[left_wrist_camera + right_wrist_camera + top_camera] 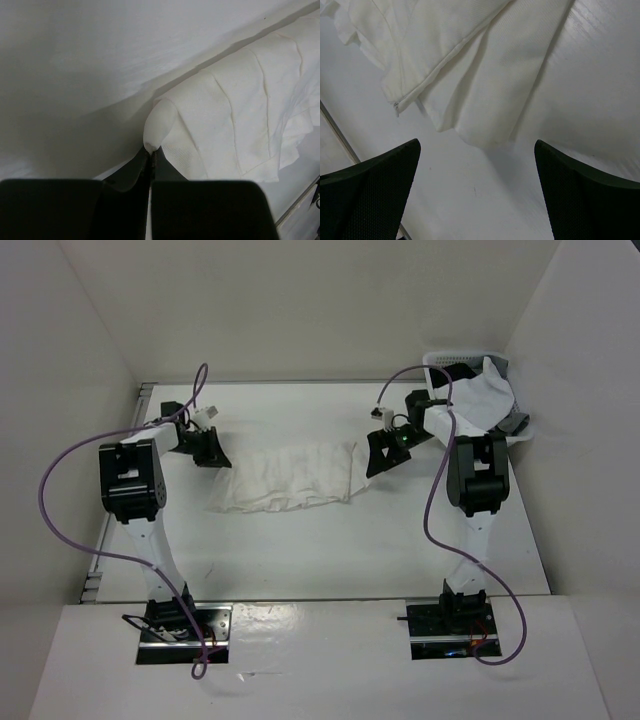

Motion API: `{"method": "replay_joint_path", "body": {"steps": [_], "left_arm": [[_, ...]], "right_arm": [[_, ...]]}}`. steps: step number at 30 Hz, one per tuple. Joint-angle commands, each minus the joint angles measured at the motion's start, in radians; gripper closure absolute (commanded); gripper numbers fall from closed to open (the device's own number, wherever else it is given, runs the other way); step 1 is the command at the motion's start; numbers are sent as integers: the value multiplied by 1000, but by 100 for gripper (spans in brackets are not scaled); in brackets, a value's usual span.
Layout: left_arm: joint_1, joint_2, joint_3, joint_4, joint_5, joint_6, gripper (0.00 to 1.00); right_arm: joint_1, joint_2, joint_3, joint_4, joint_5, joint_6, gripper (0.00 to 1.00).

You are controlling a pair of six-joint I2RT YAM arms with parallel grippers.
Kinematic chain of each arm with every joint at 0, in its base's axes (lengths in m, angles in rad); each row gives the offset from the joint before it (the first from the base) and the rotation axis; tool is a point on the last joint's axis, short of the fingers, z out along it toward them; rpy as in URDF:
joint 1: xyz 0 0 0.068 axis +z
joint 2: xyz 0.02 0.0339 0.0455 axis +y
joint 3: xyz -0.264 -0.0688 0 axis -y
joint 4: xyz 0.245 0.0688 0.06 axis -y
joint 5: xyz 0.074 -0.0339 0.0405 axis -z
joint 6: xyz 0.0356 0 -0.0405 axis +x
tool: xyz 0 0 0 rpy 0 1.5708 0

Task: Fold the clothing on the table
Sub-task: Fold the skirt

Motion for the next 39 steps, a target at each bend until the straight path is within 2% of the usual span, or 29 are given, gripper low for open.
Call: {"method": "replay_joint_path", "body": {"steps": [1, 5, 16, 21, 26, 34, 39], "left_arm": [[4, 56, 39, -27, 46, -13, 100], [4, 91, 78, -39, 67, -24, 100], [-5, 100, 69, -39, 79, -24, 100], [-5, 100, 59, -39, 79, -24, 100], [-5, 91, 50, -39, 79, -15, 100], [-5, 91, 50, -39, 79, -15, 100], [-5, 82, 50, -39, 79, -15, 100]], "right_arm": [[3, -12, -15, 30, -30, 1, 1], [24, 24, -15, 30, -62, 1, 1], [106, 144, 35, -2, -151, 1, 1], [130, 176, 58, -2, -162, 21, 7], [130, 176, 67, 7, -162, 31, 18], [140, 186, 68, 16, -162, 50, 50], [158, 186, 68, 16, -162, 50, 59]]}}
